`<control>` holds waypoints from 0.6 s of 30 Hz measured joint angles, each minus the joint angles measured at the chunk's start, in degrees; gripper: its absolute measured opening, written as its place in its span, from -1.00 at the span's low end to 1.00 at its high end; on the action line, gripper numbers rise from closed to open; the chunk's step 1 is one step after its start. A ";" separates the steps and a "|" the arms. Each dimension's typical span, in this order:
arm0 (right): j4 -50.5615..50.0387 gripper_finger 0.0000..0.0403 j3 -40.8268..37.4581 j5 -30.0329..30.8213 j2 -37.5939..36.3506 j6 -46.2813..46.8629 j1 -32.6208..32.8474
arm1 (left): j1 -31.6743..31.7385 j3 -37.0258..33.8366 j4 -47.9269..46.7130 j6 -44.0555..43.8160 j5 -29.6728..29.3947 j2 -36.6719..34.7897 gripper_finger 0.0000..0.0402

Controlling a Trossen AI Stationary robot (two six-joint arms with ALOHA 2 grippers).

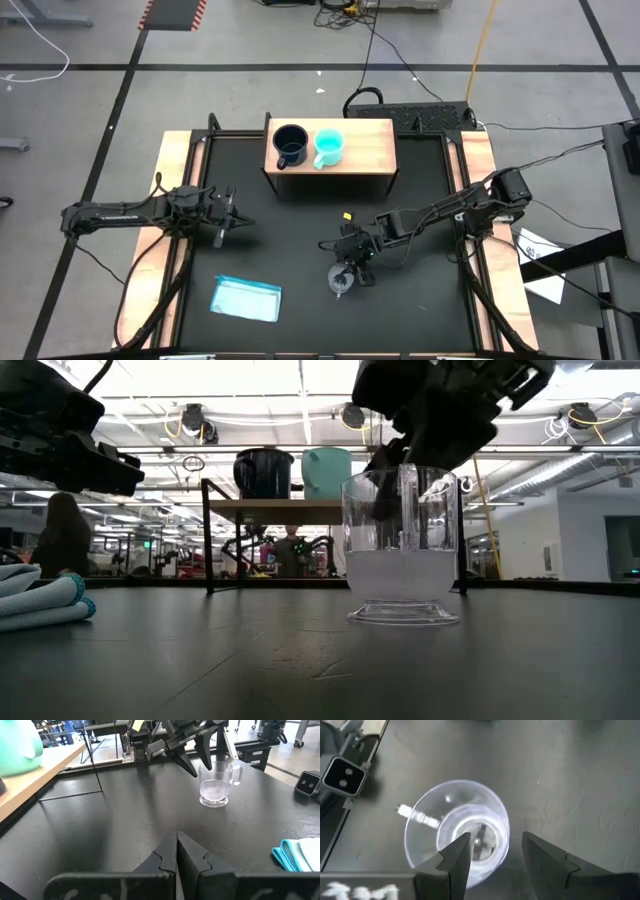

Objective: Stack small to large cups/mugs on shelf
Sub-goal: Put the transparent mug on the shelf

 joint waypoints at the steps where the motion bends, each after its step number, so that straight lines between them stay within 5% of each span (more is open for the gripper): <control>1: 0.55 -0.16 0.02 0.00 0.27 -0.09 0.00 | 0.00 0.00 -0.03 0.01 0.00 0.02 -0.96; 18: 0.22 -0.16 0.02 -0.04 0.30 -1.94 0.00 | 0.01 0.00 -0.01 -0.10 0.00 0.01 -0.96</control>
